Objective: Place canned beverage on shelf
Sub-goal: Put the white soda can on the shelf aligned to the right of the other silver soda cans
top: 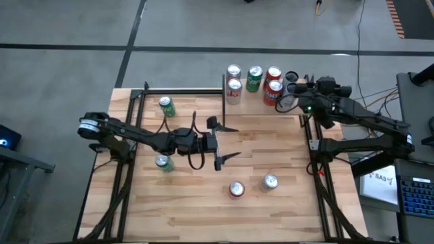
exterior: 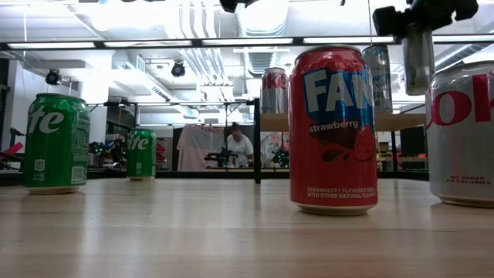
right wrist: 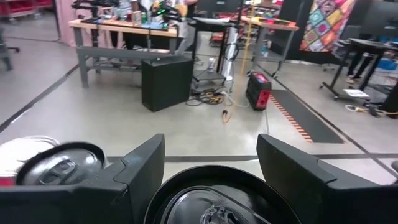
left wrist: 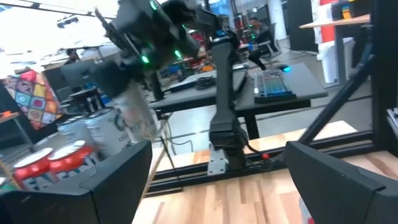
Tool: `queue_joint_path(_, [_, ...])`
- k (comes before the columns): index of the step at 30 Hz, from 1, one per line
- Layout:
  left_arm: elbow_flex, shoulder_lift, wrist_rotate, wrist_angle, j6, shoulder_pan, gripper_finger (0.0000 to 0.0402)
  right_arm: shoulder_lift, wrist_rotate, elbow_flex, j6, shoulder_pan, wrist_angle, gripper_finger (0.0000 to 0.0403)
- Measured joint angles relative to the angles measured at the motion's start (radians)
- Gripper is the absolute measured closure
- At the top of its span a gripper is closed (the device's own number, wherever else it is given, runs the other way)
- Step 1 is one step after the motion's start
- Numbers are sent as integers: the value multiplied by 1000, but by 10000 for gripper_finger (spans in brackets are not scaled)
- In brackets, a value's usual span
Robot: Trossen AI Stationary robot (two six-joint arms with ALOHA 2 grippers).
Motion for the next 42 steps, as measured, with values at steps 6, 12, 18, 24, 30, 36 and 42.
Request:
queue_joint_path(6, [3, 49, 0, 59, 0, 11, 49, 1, -50, 93, -95, 0, 1, 170])
queue_joint_path(12, [30, 57, 0, 62, 13, 13, 49, 1, -76, 153, -148, 0, 0, 171])
queue_joint_path(18, [32, 57, 0, 62, 22, 17, 49, 1, -112, 192, -182, 0, 1, 170])
queue_joint_path(24, [32, 61, 0, 62, 22, 20, 49, 2, -131, 202, -194, 0, 1, 171])
queue_joint_path(30, [32, 61, 0, 62, 22, 21, 49, 6, -131, 193, -190, 0, 2, 171])
queue_joint_path(36, [33, 61, 7, 62, 22, 25, 49, 7, -196, 229, -202, 0, 1, 171])
queue_joint_path(42, [33, 61, 168, 110, -45, 68, 49, 7, -326, 293, -237, 3, 1, 171])
